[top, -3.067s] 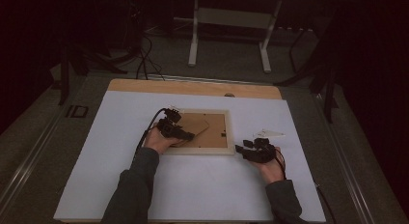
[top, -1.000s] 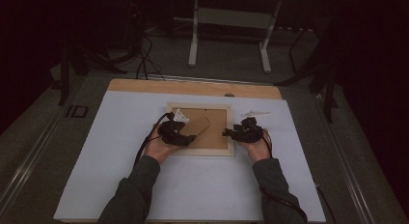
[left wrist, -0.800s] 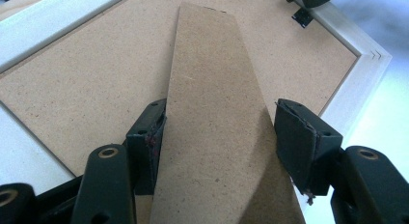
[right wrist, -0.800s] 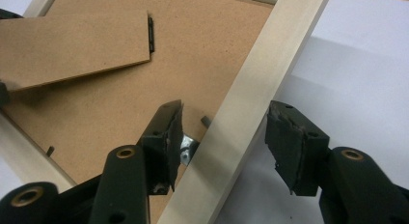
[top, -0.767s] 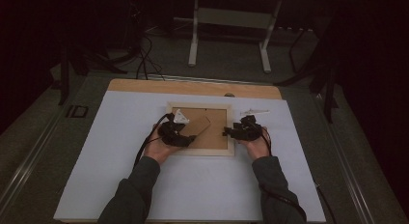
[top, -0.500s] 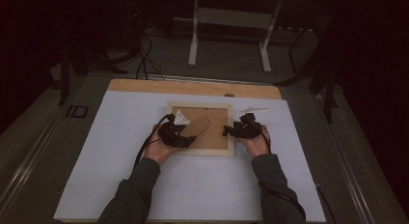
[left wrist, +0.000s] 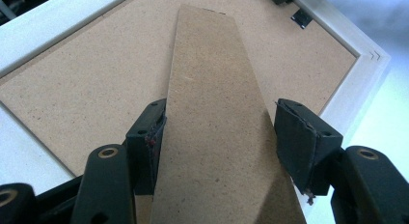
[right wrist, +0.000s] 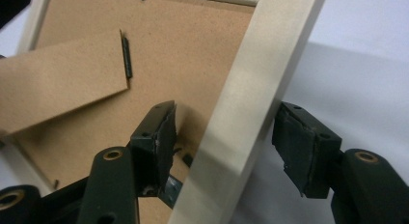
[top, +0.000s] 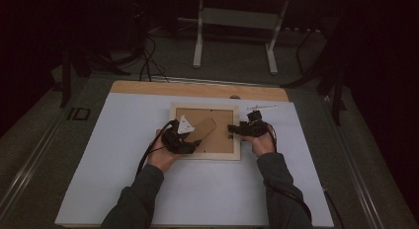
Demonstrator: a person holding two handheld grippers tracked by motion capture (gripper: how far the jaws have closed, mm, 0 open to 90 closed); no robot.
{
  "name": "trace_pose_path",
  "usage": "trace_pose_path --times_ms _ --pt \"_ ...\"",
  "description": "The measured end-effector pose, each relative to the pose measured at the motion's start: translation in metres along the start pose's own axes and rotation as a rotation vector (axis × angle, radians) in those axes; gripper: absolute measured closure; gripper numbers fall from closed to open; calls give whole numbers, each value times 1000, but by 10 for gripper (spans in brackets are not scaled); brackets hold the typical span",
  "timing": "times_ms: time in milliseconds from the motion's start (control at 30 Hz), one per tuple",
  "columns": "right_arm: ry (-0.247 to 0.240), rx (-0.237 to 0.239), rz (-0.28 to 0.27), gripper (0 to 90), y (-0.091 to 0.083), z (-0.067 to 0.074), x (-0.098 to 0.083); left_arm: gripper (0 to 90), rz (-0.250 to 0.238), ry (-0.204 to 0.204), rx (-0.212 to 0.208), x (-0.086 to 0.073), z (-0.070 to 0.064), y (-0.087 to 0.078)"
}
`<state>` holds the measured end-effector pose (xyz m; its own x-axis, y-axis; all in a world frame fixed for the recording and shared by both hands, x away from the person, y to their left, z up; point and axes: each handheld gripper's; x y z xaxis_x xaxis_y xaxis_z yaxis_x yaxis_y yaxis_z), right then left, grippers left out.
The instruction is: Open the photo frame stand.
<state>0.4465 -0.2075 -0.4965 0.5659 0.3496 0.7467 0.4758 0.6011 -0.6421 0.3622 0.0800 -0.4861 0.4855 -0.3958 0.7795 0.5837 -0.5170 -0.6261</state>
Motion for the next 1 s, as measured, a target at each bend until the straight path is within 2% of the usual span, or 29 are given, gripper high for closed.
trace_pose_path --times_ms 233,367,667,833,1000 --pt "47 38 -18 406 -1 -3 2 409 -23 27 -4 1 -2 -3" --pt "60 20 -38 424 -4 -2 2 408 -16 57 12 4 -3 -4" --pt "68 -17 -95 510 -13 1 8 407 -46 94 44 13 -3 -9" --pt "70 -26 -115 553 -15 1 9 407 -51 82 37 12 0 -9" --pt "73 -36 -123 573 -16 0 7 408 -48 33 4 12 5 -8"
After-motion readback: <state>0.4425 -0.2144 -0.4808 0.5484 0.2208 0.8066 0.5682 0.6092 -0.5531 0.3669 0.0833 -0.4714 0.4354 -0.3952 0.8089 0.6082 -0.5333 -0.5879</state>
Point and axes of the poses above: each handheld gripper's, and its own axes: y roughly forward along the jaws, x roughly out of its top, z roughly to its left, and after that the axes turned 10 degrees about -y, right-handed
